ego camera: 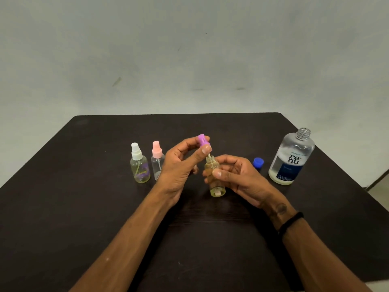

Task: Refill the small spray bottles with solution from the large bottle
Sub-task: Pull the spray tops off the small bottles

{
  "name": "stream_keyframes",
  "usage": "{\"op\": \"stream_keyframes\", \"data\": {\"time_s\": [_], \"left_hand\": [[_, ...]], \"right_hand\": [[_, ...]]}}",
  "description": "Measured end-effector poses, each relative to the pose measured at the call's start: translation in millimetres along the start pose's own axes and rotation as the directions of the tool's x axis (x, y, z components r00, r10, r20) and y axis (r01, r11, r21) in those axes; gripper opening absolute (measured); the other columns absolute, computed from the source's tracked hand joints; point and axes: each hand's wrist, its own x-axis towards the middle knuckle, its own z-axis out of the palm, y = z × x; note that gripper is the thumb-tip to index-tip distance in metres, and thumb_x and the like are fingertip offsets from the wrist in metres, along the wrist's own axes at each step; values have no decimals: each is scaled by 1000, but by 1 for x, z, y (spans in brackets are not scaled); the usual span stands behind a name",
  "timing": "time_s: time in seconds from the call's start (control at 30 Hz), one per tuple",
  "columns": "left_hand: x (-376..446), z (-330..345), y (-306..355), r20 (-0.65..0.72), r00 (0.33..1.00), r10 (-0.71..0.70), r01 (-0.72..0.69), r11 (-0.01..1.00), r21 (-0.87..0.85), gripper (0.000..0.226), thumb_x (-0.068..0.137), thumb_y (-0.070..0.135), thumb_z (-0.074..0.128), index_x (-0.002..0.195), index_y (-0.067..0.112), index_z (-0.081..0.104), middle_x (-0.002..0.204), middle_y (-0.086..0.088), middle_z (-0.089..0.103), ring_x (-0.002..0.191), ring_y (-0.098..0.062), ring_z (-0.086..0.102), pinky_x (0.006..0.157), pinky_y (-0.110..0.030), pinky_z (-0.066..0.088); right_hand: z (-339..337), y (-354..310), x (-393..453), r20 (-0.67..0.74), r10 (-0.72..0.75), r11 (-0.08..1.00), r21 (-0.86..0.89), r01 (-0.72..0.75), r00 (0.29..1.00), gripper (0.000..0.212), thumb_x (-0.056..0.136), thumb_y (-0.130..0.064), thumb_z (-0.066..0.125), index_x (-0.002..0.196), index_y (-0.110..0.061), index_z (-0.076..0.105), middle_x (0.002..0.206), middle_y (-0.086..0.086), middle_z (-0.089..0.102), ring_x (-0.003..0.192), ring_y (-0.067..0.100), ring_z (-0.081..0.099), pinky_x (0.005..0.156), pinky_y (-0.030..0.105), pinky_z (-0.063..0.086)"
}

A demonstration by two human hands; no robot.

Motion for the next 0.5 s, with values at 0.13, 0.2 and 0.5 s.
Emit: {"op": "stream_keyframes", "data": {"time_s": [0.13,0.2,0.5], "left_hand": [[-1,1,10,-67,986,155,-145,981,128,30,81,29,81,109,22,75,113,7,78,87,-11,67,55,-25,43],[-2,0,14,-107,955,278,-244,936,253,24,84,30,84,106,25,76,110,6,78,76,-28,59,53,-39,43],[-34,-3,50,-196,869,455,-350,844,407,34,86,25,85,115,18,70,105,5,77,99,-16,75,86,-39,63]], "right_hand": [[1,-3,0,0,-23,1000,-8,23,1000,47,88,-7,76,131,3,62,122,28,71,111,38,71,95,42,61],[2,-3,0,-11,-36,999,-35,36,999,46,87,-5,77,131,2,63,125,27,71,115,39,70,100,43,59],[4,-4,-7,-96,-93,991,-104,83,991,47,83,-2,79,127,0,64,124,18,75,123,34,69,105,43,57]]}}
